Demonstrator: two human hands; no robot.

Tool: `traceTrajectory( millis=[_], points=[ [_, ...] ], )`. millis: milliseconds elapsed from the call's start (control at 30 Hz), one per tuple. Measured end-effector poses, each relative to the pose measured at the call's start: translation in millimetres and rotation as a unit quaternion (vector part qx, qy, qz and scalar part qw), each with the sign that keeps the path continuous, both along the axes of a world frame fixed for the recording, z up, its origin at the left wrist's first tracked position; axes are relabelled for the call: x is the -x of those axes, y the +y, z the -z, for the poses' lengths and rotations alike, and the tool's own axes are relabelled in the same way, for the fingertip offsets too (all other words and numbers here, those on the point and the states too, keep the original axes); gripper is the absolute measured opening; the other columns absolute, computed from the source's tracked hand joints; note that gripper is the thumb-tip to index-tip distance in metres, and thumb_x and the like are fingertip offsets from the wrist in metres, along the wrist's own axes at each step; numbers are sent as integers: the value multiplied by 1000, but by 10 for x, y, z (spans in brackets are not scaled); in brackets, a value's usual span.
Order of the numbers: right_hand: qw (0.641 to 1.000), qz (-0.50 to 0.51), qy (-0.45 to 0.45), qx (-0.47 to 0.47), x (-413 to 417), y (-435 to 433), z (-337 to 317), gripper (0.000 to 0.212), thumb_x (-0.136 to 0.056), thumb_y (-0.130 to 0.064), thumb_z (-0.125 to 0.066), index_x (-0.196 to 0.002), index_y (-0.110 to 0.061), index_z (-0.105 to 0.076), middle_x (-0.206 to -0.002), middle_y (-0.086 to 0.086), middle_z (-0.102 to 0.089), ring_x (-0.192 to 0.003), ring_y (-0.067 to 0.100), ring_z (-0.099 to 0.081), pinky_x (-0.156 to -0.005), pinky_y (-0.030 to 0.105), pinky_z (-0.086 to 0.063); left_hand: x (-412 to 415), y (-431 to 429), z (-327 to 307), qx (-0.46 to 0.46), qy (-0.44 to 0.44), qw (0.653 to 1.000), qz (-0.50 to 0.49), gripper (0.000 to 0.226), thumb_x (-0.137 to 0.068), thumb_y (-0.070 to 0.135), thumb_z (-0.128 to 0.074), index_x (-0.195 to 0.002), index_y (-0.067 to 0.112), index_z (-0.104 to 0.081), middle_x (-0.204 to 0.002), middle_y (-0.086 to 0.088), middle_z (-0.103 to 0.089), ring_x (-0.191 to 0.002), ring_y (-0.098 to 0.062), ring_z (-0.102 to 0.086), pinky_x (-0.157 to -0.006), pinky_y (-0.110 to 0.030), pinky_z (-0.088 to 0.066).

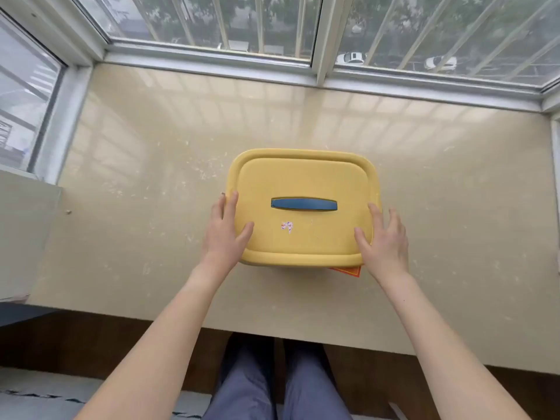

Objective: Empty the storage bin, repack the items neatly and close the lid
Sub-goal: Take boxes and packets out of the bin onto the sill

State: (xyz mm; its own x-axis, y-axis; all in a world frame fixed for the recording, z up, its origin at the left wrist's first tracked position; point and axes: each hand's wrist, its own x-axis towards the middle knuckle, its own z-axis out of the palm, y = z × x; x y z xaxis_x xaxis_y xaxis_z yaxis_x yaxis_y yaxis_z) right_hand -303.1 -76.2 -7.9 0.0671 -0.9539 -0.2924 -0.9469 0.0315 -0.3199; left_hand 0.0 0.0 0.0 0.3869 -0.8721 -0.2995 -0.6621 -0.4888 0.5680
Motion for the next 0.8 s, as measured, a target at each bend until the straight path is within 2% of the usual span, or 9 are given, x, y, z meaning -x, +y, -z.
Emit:
traceTrajectory(
  millis=[133,333,500,700,800],
  points=[
    [990,64,-78,-94,34,9,95,65,-94,-47,-51,-151,-36,-21,-144,15,-34,-128,33,-43,-104,46,-41,25,-11,102,-45,19,997,-56,76,-86,34,-66,-151,25,-28,-150,-11,-31,-140,-24,-26,-110,-40,-31],
    [987,86,-94,-95,-14,61,-26,63,-93,-38,-57,-150,-23,-32,-142,18,-40,-132,34,-41,-109,42,-36,20,-15,-70,-2,33,996,-77,75,-80,32,-73,-146,27,-37,-144,-6,-38,-133,-22,-37,-105,-35,-35],
    [979,149,-127,-51,-18,169,-319,57,-90,-34,-63,-141,-14,-48,-138,16,-52,-127,33,-47,-107,39,-37,-16,27,-355,55,32,997,-51,71,-80,38,-74,-143,25,-43,-144,-8,-42,-135,-23,-35,-110,-38,-32],
    [970,180,-161,8,37,443,-826,56,-86,-30,-72,-136,-12,-55,-135,12,-55,-126,27,-49,-105,31,-35,-126,91,-732,101,-1,995,5,71,-74,51,-68,-137,23,-53,-135,-12,-52,-125,-30,-37,-107,-42,-34],
    [966,193,-168,34,95,673,-1079,57,-86,-32,-71,-137,-13,-54,-137,10,-54,-126,26,-49,-105,30,-36,-113,110,-915,111,17,993,25,67,-77,40,-77,-137,21,-53,-138,-13,-50,-125,-31,-36,-108,-43,-33]
  ],
)
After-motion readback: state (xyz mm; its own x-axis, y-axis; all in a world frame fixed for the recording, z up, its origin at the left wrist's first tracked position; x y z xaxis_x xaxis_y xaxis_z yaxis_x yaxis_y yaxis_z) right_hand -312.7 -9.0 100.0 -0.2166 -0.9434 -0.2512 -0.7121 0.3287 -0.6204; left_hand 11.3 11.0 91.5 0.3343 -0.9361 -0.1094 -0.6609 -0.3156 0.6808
